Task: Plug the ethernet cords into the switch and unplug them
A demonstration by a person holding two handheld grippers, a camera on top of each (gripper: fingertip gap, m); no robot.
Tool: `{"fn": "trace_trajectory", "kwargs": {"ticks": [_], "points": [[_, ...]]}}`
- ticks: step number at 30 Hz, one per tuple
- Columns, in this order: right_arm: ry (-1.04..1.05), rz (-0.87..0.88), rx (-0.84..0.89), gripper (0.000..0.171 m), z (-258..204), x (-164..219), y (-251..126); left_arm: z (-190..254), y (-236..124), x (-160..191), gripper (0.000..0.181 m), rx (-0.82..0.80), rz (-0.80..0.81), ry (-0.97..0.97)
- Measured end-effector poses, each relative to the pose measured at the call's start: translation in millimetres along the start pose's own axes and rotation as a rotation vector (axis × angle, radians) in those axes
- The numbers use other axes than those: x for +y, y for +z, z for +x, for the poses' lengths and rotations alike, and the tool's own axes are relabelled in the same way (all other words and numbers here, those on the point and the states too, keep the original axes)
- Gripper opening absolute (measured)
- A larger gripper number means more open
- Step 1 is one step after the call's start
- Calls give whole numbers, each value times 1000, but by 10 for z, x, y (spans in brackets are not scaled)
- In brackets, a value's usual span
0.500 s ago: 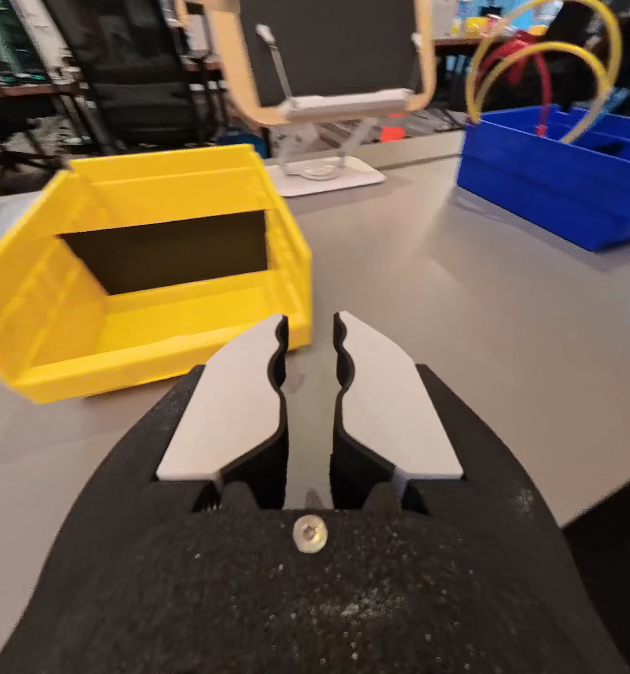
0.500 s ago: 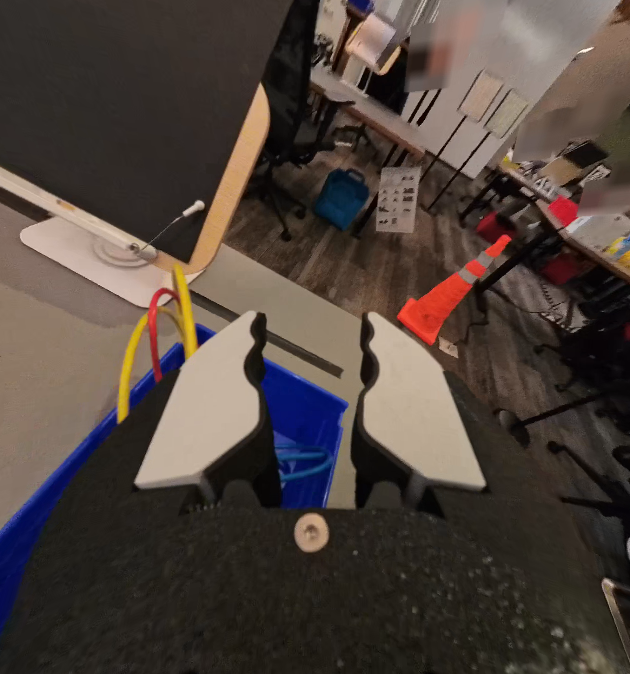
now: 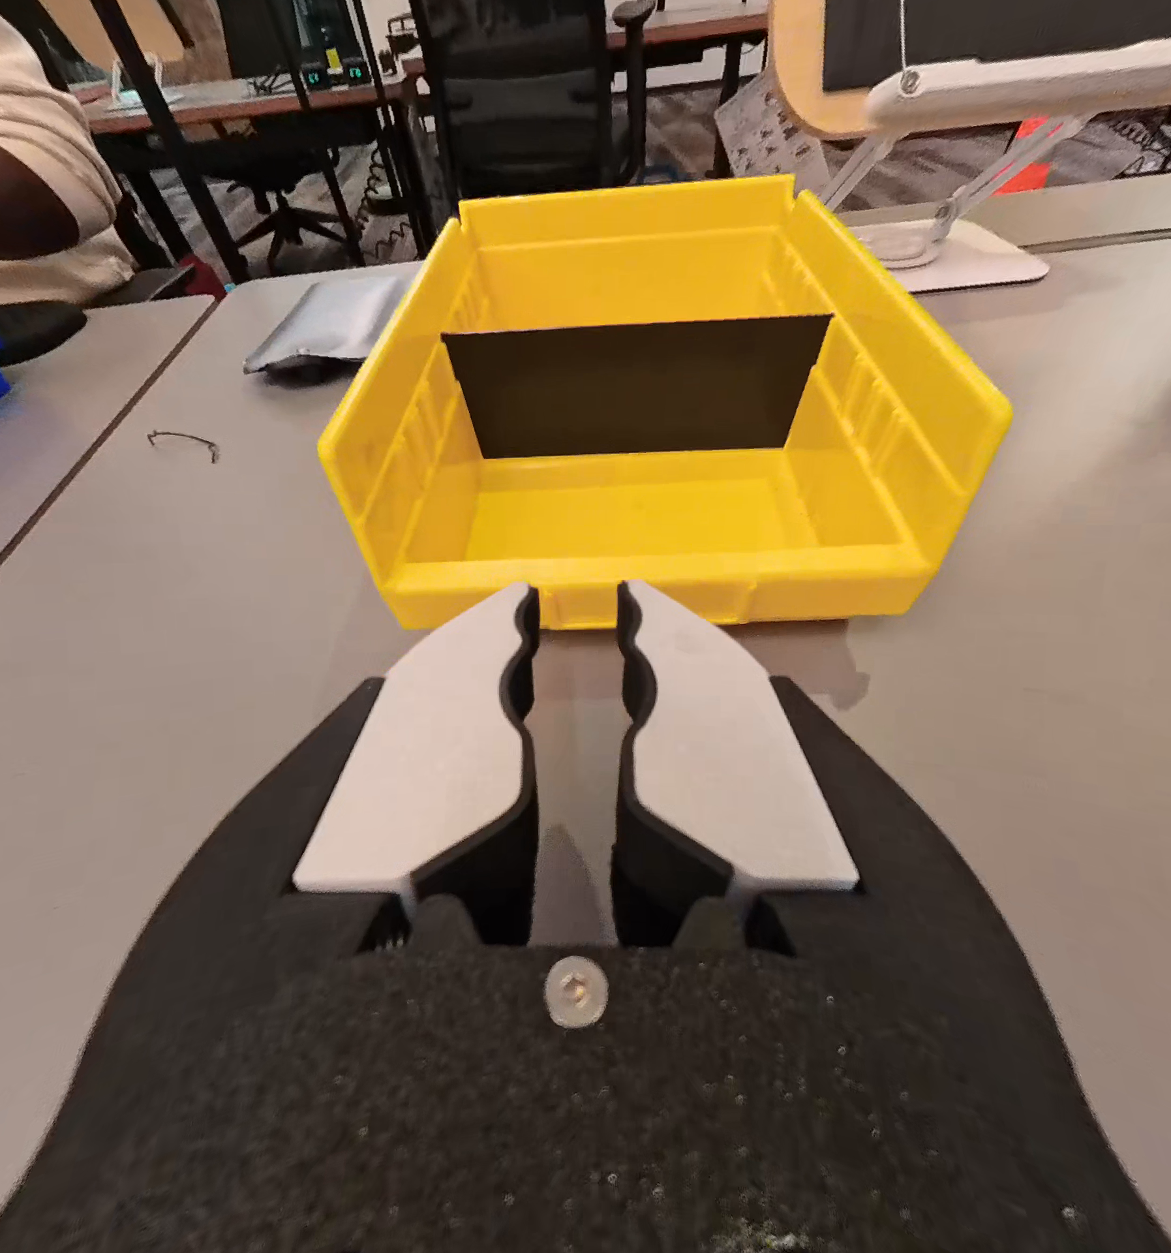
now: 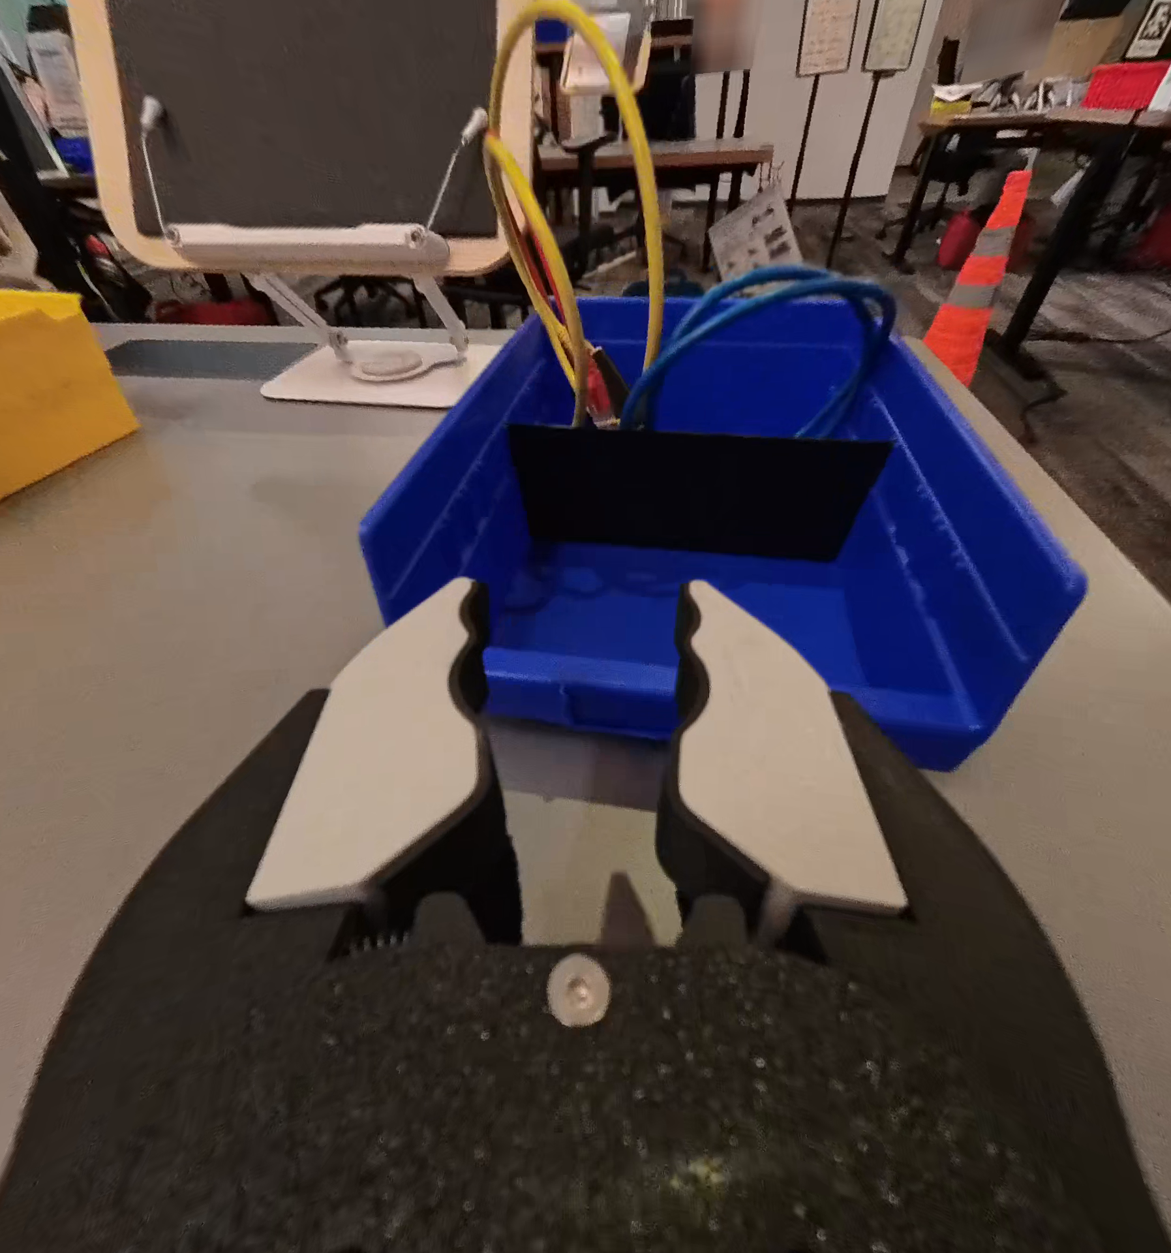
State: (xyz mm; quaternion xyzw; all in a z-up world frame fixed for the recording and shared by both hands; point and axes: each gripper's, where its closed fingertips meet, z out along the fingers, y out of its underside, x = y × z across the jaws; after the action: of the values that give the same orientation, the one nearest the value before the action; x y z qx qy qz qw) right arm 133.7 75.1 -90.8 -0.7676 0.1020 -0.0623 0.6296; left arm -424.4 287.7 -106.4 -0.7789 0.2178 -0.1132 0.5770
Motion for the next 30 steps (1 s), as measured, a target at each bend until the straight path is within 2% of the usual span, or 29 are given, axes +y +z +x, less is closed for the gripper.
{"fn": "trace_trajectory", "kwargs": {"ticks": [10,15,23,27,30], "points": [[-3,-43,39,50,166,146,16,30,-10,-68,21,0,27,18],[48,-52,21,46,173,174,-6,68,-12,-53,21,10,21,36],[20,-46,52,46,207,157,-29,115,-29,-50,21,20,16,45],[-59,-49,53,49,121,128,-8,167,-34,-18,21,24,3,74],[-148,-62,-9,53,-180,132,50,205,-43,-17,22,31,3,85]]}}
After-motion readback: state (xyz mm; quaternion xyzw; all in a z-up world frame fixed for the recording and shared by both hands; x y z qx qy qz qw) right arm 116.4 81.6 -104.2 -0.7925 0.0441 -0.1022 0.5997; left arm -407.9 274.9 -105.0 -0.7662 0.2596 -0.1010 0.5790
